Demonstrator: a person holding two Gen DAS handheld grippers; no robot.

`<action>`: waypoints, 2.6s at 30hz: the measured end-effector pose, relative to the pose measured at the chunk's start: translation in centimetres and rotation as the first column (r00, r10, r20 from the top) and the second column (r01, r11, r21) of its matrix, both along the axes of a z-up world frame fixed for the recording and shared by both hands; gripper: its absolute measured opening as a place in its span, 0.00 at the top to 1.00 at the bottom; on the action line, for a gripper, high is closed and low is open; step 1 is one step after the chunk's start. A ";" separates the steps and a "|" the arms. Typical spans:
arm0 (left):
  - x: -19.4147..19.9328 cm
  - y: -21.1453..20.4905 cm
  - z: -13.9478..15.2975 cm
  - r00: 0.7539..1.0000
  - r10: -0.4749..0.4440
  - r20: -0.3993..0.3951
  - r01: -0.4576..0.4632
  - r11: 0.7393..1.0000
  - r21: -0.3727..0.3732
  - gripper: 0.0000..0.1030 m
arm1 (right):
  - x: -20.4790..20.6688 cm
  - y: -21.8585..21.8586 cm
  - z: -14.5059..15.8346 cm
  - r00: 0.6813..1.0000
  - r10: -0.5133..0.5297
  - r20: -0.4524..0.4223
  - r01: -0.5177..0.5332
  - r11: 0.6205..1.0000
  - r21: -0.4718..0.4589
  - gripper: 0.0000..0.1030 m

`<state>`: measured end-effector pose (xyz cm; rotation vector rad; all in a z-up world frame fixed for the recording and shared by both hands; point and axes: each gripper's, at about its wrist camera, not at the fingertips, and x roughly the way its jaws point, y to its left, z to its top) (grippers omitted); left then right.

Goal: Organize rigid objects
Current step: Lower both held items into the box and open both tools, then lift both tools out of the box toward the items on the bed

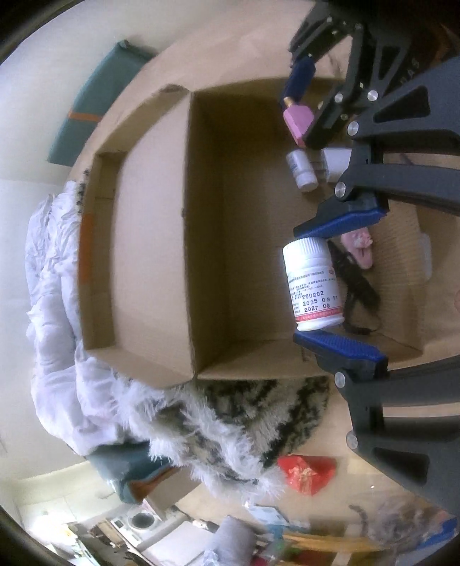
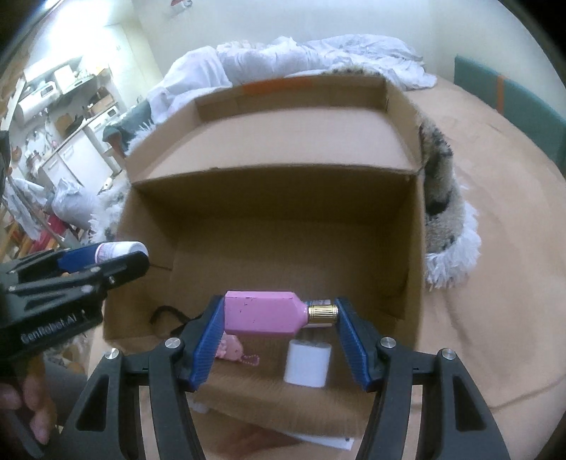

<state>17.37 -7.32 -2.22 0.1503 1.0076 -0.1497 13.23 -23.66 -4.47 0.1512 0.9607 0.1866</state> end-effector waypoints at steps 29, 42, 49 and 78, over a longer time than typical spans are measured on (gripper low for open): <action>-0.1 -1.2 -6.2 0.998 -0.034 -0.043 0.037 0.996 0.076 0.53 | 1.6 1.9 -5.7 0.983 0.053 -0.173 -0.070 0.993 -0.093 0.37; -0.6 -0.7 -4.9 1.000 -0.019 -0.008 0.019 0.997 0.074 0.32 | 2.1 1.1 -5.1 0.987 0.053 -0.151 -0.061 0.997 -0.044 0.34; -0.1 0.8 -3.4 0.999 0.034 -0.024 -0.034 0.999 0.001 0.21 | 2.0 0.4 -3.4 0.994 0.042 -0.097 -0.037 0.998 0.059 0.22; -7.1 7.1 -0.9 0.987 0.135 -0.093 -0.147 0.979 -0.143 0.05 | -5.8 -3.5 -0.6 0.991 -0.114 -0.064 0.119 0.988 0.093 0.00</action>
